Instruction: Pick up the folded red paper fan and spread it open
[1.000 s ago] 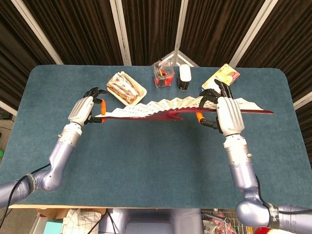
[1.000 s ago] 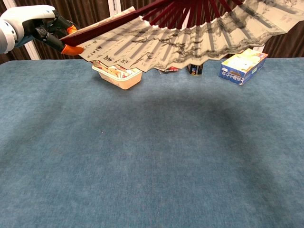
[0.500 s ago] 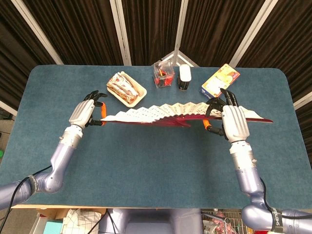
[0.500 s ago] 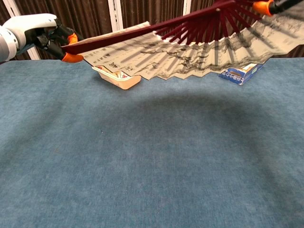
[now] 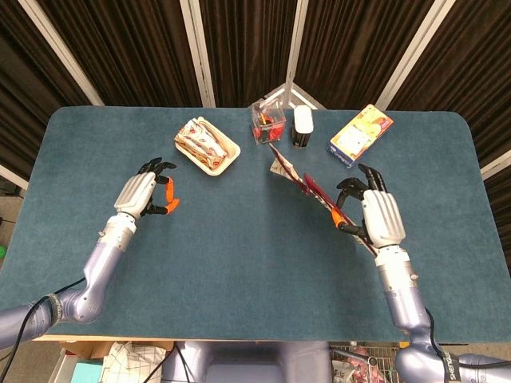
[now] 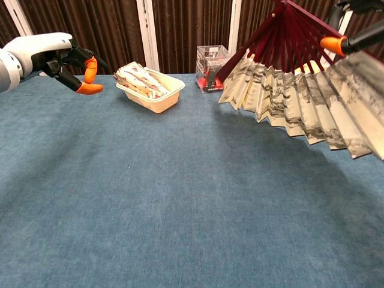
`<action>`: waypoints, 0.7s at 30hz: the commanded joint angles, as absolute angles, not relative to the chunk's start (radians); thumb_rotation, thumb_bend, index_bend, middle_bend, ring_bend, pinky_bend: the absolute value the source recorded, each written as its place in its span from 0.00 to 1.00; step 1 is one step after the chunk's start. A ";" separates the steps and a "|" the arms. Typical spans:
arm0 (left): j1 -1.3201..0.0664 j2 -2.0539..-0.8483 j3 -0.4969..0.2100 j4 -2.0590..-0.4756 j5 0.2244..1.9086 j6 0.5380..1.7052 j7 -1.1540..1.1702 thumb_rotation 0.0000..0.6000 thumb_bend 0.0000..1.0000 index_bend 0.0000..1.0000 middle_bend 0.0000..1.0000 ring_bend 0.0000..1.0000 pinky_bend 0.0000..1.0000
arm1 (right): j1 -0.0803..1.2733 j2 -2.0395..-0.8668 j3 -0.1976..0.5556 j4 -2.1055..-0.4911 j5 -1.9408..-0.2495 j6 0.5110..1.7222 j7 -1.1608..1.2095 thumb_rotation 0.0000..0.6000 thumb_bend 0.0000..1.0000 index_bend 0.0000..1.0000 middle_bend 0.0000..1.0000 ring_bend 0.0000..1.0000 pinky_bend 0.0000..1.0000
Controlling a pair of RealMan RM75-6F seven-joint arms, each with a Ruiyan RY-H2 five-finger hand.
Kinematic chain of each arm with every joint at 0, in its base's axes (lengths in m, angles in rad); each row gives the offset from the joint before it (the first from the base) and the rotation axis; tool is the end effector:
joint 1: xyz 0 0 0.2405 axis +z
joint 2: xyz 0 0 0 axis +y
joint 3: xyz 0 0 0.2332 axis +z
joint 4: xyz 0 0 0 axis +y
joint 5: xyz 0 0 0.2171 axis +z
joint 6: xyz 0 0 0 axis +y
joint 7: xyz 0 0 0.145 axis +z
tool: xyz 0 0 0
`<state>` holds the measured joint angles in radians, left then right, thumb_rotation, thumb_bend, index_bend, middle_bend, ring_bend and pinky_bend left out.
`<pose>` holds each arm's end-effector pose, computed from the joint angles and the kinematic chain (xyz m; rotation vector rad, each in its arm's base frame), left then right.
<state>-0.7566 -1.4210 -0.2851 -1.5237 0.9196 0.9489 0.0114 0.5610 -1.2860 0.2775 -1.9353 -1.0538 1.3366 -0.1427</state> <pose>-0.1381 0.3693 0.0315 -1.5138 -1.3380 -1.1479 -0.1206 -0.2989 0.0923 1.3317 -1.1901 1.3403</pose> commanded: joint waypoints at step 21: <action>-0.698 -1.363 -0.273 -1.577 0.971 0.976 -0.017 1.00 0.46 0.64 0.13 0.00 0.00 | 0.507 -1.225 0.136 -2.049 -1.161 1.226 -0.180 1.00 0.55 0.02 0.05 0.00 0.00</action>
